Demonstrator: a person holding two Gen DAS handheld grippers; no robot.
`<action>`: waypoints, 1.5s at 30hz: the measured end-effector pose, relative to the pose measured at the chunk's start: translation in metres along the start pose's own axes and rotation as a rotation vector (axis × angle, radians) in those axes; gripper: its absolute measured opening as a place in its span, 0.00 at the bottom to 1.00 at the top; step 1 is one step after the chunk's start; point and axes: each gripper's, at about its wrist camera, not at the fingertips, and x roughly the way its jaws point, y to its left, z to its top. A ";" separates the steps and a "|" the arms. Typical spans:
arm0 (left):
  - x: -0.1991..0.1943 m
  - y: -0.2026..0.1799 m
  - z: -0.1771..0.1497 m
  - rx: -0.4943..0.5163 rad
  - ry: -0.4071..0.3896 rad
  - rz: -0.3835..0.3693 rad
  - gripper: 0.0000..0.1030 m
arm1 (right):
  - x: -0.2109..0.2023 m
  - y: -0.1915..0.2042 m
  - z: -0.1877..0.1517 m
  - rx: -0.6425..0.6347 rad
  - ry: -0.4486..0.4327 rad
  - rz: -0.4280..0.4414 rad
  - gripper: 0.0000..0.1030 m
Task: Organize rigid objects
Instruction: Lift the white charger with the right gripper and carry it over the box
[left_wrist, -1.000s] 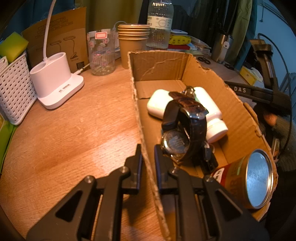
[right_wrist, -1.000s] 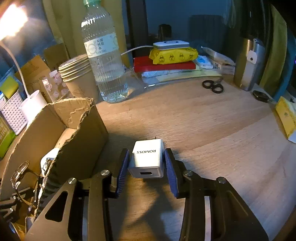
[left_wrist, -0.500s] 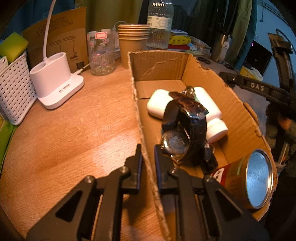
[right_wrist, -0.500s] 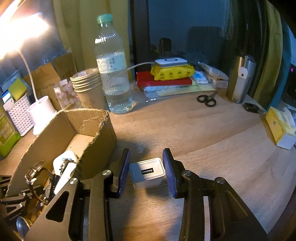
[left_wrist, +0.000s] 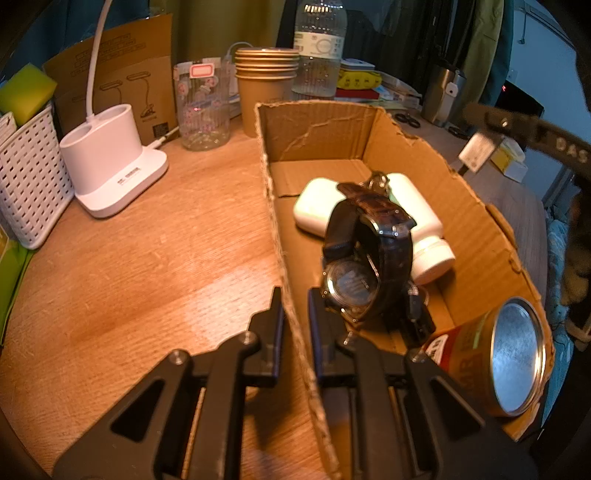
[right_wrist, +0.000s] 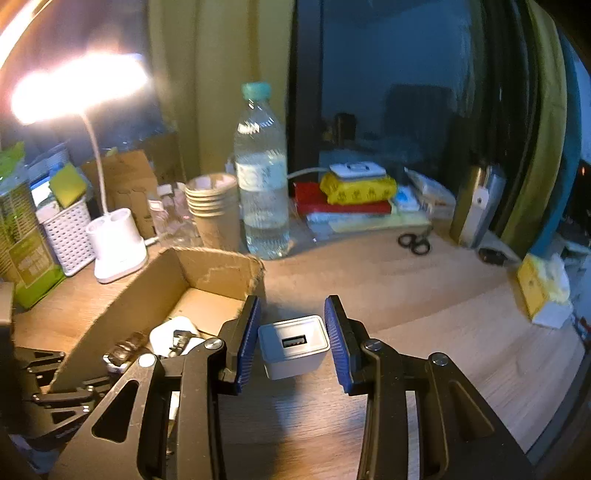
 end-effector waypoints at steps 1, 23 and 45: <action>0.000 0.000 0.000 0.000 0.000 0.000 0.13 | -0.003 0.002 0.001 -0.006 -0.007 0.003 0.37; 0.000 0.000 0.000 0.000 0.000 0.000 0.13 | -0.056 0.052 0.010 -0.104 -0.096 0.086 0.37; 0.000 0.000 0.000 0.000 0.000 0.001 0.13 | -0.050 0.083 -0.024 -0.137 -0.010 0.213 0.37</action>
